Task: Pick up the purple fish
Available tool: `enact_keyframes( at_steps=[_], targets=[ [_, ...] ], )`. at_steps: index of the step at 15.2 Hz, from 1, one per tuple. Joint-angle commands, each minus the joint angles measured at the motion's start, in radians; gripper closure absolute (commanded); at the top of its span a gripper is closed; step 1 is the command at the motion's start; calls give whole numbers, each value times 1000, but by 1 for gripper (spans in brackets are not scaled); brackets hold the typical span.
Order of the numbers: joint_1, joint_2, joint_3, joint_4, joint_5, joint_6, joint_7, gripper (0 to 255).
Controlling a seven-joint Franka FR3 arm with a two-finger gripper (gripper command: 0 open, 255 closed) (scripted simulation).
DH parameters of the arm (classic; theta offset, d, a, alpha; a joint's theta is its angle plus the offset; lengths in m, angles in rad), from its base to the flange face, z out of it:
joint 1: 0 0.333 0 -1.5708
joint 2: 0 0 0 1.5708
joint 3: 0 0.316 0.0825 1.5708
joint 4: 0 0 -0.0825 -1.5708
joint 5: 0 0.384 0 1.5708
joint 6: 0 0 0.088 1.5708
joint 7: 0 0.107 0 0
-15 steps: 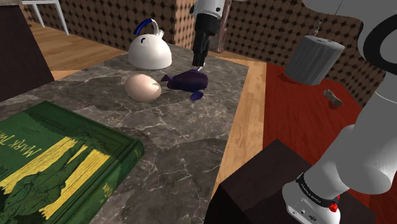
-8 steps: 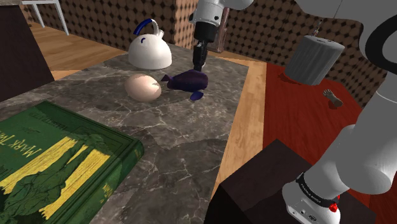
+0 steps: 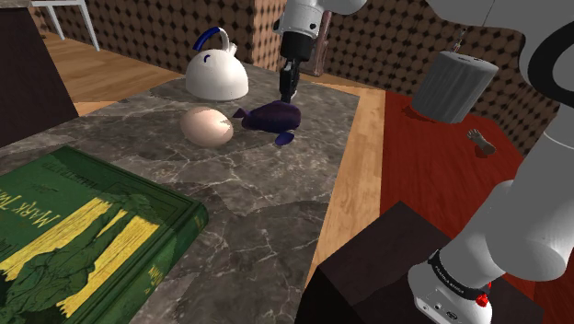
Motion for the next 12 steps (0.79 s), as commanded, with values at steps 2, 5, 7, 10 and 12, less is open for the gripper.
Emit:
enact_keyframes(
  at_steps=[2, 5, 7, 10, 12],
  targets=[
    [0, 3, 0, 28, 0, -25, 8, 255],
    [-2, 9, 0, 76, 0, -66, 20, 255],
    [-3, 15, 0, 110, 1, -93, 29, 255],
    [-5, 25, 0, 165, 2, -135, 42, 255],
    [-6, 34, 0, 204, 4, -164, 51, 255]
  ],
)
